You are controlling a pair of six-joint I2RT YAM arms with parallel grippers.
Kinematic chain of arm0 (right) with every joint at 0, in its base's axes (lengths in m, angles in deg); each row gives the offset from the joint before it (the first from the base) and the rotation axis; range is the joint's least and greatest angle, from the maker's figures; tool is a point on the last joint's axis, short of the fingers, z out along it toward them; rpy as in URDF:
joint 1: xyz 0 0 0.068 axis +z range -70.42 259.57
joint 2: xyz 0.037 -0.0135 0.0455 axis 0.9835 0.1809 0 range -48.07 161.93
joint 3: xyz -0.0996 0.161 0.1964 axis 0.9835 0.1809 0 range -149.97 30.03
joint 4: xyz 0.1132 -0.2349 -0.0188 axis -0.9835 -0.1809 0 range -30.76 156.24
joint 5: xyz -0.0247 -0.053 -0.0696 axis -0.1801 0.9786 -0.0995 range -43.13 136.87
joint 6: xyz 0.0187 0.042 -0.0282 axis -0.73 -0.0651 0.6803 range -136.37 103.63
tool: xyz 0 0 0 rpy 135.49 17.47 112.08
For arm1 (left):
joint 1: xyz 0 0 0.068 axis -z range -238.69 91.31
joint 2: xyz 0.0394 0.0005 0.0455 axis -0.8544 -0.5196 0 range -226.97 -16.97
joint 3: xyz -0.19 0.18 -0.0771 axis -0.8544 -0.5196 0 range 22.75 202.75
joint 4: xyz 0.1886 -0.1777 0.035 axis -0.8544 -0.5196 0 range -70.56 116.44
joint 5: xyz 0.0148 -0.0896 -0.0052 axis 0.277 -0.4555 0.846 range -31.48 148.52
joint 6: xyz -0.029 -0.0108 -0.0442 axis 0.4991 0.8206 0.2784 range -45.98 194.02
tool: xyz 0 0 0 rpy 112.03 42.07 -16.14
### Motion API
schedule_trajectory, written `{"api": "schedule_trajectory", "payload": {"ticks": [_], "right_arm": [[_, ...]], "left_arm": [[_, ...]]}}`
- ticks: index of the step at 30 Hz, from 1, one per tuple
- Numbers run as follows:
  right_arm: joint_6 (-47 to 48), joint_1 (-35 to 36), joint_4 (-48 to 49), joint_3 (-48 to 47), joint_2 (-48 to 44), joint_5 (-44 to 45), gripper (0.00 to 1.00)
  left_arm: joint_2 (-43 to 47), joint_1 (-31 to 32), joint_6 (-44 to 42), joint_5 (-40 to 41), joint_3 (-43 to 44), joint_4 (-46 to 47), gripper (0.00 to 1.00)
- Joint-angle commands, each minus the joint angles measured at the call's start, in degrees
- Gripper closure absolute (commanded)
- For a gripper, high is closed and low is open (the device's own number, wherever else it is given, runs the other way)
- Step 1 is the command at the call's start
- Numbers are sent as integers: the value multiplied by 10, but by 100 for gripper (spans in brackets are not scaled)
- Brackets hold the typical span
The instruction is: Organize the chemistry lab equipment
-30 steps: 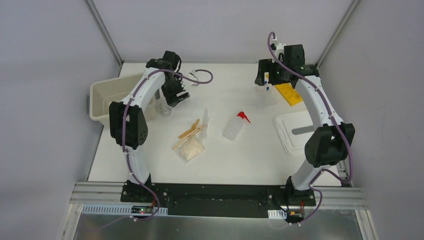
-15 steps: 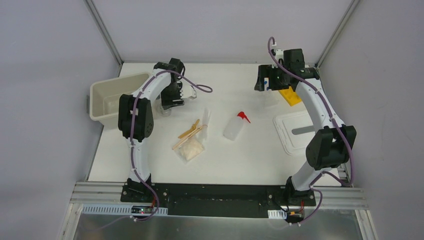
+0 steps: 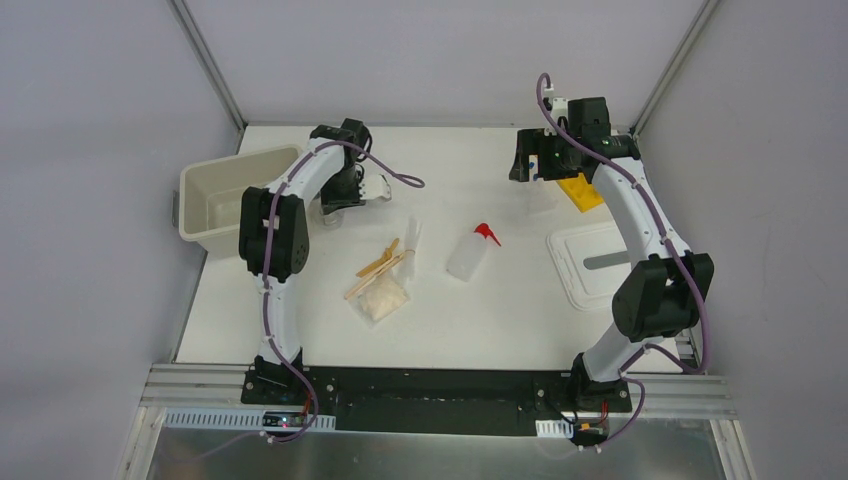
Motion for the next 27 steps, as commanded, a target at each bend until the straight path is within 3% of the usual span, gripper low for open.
{"api": "schedule_trajectory", "payload": {"ticks": [1,3,7,12,19,24,27], "right_arm": [[-8,0,-1,-1,-32,-6,10],[-11,0,0,0,-31,-6,10],[-17,0,1,0,-31,-6,10],[-18,0,-2,5,-41,-5,10],[-14,0,-3,34,-64,-15,10],[-26,0,-4,43,-68,-26,10],[-33,0,-1,50,-73,-29,10]], "left_arm": [[47,22,-3,-39,9,-34,91],[71,39,4,-68,10,-46,100],[110,67,24,-120,29,-69,100],[140,61,54,-159,137,-142,100],[217,-65,39,-156,174,-153,100],[186,-179,-11,-153,215,-162,100],[148,-210,-24,-151,222,-161,100]]}}
